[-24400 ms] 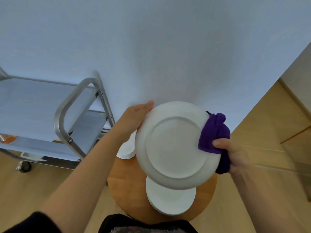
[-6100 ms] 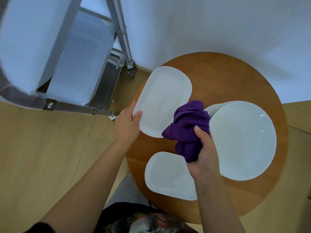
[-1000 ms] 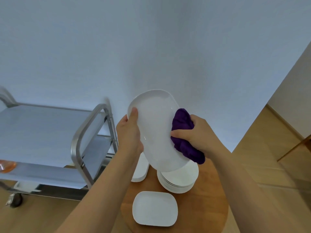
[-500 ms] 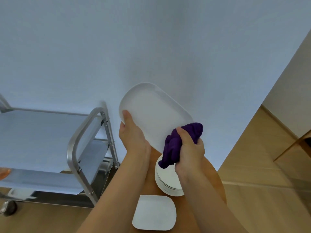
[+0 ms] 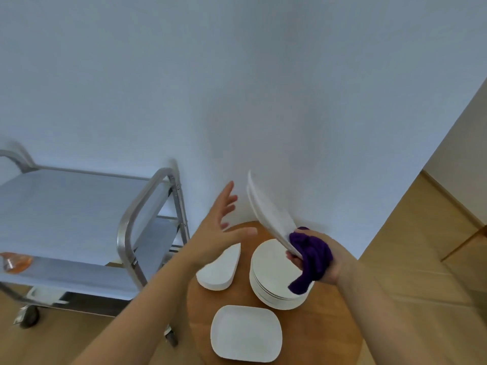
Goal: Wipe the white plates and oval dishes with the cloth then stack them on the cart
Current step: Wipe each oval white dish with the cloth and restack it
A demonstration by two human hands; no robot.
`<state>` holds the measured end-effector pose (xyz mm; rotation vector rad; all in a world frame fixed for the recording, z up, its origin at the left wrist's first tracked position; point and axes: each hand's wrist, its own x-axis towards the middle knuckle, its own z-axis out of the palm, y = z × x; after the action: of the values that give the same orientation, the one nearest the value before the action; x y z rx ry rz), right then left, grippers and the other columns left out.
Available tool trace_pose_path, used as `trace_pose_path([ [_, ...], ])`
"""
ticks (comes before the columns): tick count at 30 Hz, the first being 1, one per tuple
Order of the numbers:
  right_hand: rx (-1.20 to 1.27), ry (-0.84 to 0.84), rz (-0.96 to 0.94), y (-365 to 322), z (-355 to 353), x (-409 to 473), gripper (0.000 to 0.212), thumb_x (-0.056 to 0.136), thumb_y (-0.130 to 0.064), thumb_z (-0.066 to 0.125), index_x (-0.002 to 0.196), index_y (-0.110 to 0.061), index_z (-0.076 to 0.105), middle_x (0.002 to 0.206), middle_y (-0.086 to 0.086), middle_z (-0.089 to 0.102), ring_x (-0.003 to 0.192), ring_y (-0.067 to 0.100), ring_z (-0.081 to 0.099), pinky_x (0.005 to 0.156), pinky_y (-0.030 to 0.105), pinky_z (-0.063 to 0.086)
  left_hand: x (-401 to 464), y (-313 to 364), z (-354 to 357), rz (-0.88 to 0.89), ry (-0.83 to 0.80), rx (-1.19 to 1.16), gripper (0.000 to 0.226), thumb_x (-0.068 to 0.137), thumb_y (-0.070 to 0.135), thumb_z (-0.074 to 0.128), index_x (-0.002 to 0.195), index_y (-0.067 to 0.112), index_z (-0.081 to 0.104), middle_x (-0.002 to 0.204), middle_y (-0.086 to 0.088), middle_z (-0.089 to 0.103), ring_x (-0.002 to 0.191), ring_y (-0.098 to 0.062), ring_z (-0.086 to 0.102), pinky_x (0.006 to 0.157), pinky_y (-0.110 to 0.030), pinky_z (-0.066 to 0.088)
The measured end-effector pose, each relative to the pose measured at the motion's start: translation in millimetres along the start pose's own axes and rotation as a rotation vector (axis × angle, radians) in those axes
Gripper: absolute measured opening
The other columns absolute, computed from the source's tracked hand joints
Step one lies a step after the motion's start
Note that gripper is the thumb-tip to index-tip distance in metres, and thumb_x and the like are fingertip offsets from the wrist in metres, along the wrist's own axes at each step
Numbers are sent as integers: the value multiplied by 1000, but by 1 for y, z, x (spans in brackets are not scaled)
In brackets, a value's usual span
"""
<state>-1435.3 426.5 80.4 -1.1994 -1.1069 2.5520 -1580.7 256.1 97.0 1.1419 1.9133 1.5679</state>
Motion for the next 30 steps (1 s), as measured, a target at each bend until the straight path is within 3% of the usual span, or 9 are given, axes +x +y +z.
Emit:
trace_pose_path([
  [2, -104, 21, 60, -8, -5, 0, 46, 55, -9, 74, 97, 6, 61, 82, 22, 67, 65, 33, 66, 44, 35, 56, 4, 0, -15, 96, 33, 256, 102, 59, 61, 76, 125, 72, 0, 135, 49, 11, 127, 19, 19, 107, -26, 24],
  [4, -245, 40, 69, -12, -4, 2, 62, 35, -14, 82, 92, 6, 64, 74, 20, 71, 72, 33, 64, 47, 36, 57, 12, 2, -21, 227, 19, 514, 103, 59, 60, 78, 131, 64, 4, 149, 33, 5, 139, 8, 6, 114, -38, 21],
  [7, -353, 60, 79, -15, -2, 4, 63, 44, -19, 84, 100, 3, 63, 76, 17, 72, 71, 31, 67, 54, 36, 58, 22, 1, -29, 331, -24, 693, 55, 61, 34, 87, 110, 30, 65, 147, -3, 40, 143, -25, 19, 114, -49, 19],
  [10, -306, 66, 78, -16, -8, 7, 56, 45, -21, 81, 93, 1, 62, 65, 16, 70, 53, 28, 67, 48, 33, 56, 18, -5, -30, 264, -110, 767, 25, 63, 21, 87, 80, 11, 71, 118, -9, 66, 127, -28, 48, 105, -40, 36],
  [16, 57, -72, -119, -19, -20, 14, 33, 75, 0, 63, 108, 1, 58, 96, 20, 66, 81, 34, 68, 68, 41, 58, 16, -9, -21, 44, 38, 608, 21, 67, 38, 81, 69, 31, 61, 64, 14, 61, 62, -2, 60, 58, -14, 47],
  [19, 296, -74, -209, -18, -22, 20, 16, 79, -14, 58, 92, -5, 60, 69, 9, 62, 76, 25, 62, 81, 36, 55, 13, -8, -12, -67, 243, 326, 26, 66, 39, 81, 69, 39, 55, 64, 20, 59, 57, 5, 59, 49, -8, 46],
  [21, 401, -16, -346, -19, -21, 22, 12, 85, -22, 53, 82, -11, 57, 48, 1, 54, 54, 15, 58, 61, 24, 53, 12, -8, -7, -142, 330, 107, 25, 68, 37, 80, 75, 36, 56, 75, 15, 64, 69, -1, 63, 55, -13, 50],
  [28, -231, 257, -682, -1, 22, 27, 17, 88, -20, 59, 104, -23, 62, 86, -2, 66, 77, 14, 63, 56, 22, 49, 5, -3, 22, -209, 312, -360, 40, 53, 46, 75, 85, 22, 67, 78, 6, 74, 73, -11, 69, 59, -21, 54],
  [30, -319, 298, -706, 6, 33, 28, 34, 89, -25, 59, 123, -22, 56, 107, 0, 65, 96, 18, 62, 71, 27, 54, 8, 0, 28, -200, 323, -354, 40, 57, 55, 67, 77, 21, 65, 67, 12, 71, 65, -2, 67, 55, -16, 52],
])
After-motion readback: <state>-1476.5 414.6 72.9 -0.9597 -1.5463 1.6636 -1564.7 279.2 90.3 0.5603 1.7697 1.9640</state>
